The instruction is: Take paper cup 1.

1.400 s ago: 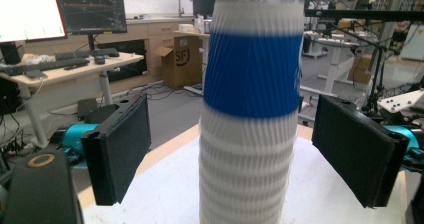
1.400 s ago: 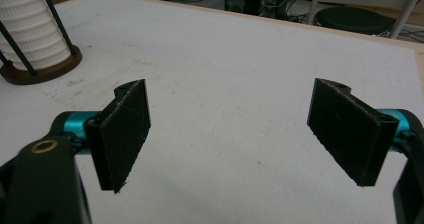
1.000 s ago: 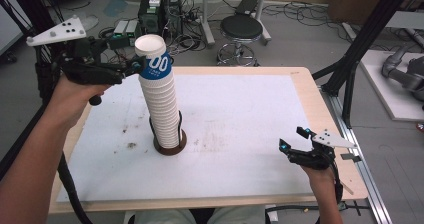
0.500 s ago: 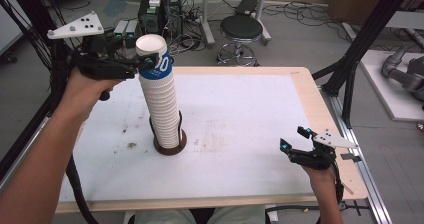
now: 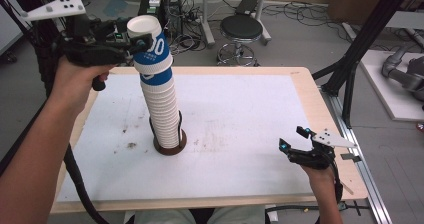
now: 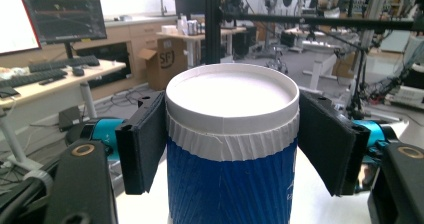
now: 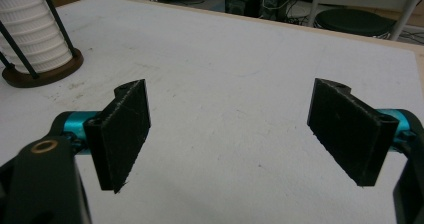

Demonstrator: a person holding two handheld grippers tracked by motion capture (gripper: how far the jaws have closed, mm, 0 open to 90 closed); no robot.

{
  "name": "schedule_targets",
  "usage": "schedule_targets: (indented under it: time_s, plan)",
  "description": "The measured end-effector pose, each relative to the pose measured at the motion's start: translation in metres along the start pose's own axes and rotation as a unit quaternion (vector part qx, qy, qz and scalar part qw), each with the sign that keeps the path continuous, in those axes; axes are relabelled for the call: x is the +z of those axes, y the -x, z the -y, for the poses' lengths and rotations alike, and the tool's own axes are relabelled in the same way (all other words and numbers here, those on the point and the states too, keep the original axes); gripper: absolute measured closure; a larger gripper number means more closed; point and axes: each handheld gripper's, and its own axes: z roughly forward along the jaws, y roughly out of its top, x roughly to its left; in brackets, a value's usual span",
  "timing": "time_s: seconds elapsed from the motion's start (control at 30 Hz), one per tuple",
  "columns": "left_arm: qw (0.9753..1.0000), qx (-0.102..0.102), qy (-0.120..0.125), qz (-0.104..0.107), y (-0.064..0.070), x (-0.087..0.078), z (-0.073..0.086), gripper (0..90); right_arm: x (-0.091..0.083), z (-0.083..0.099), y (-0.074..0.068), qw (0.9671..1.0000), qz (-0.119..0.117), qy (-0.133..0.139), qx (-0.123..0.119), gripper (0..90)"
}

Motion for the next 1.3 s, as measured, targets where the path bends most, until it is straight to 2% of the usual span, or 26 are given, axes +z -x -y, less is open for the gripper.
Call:
schedule_targets:
  time_s: [0.07,0.33,0.37,0.6,0.7,0.8,0.83,0.93,0.97,1.17,1.2,1.3]
  plan:
    - [0.9999,-0.004,0.011,-0.002,0.000,-0.003,-0.009,30.3,0.000,0.000,0.000,1.0000,0.000,0.001,-0.002,17.8]
    - [0.9993,-0.008,0.037,-0.006,-0.002,-0.015,-0.026,30.3,-0.001,0.000,0.000,1.0000,-0.001,0.001,0.002,17.8]
    - [0.9989,-0.008,0.046,-0.012,-0.003,-0.021,-0.030,30.3,0.000,0.000,0.000,1.0000,-0.001,0.001,0.001,17.8]
    - [0.9978,-0.007,0.058,-0.032,-0.011,-0.041,-0.032,30.3,0.000,0.000,-0.001,1.0000,-0.003,0.000,0.001,17.8]
    - [0.9975,-0.006,0.050,-0.049,-0.018,-0.056,-0.024,30.3,0.000,0.000,-0.001,1.0000,-0.003,0.000,0.001,17.8]
    - [0.9975,-0.008,0.045,-0.055,-0.021,-0.063,-0.017,30.3,0.000,0.000,-0.001,1.0000,-0.003,0.001,0.000,17.8]
    - [0.9973,-0.010,0.042,-0.060,-0.025,-0.070,-0.008,30.3,0.000,0.000,-0.001,1.0000,-0.003,0.001,0.000,17.8]
    - [0.9972,-0.010,0.038,-0.064,-0.027,-0.077,0.000,30.3,0.001,0.000,-0.002,1.0000,-0.003,0.000,0.000,17.8]
    - [0.9970,-0.009,0.032,-0.069,-0.028,-0.082,0.008,30.3,0.001,0.000,-0.002,1.0000,-0.004,-0.001,0.000,17.8]
    - [0.9981,-0.004,0.018,-0.060,-0.026,-0.093,0.032,30.3,0.004,-0.001,-0.003,1.0000,-0.006,-0.002,-0.001,17.8]
    - [0.9981,-0.004,0.018,-0.060,-0.026,-0.093,0.032,30.4,0.004,-0.001,-0.003,1.0000,-0.006,-0.002,-0.001,17.8]
    - [0.9992,0.001,0.005,-0.040,-0.019,-0.093,0.051,30.3,0.004,-0.001,-0.004,1.0000,-0.008,-0.002,-0.003,17.8]
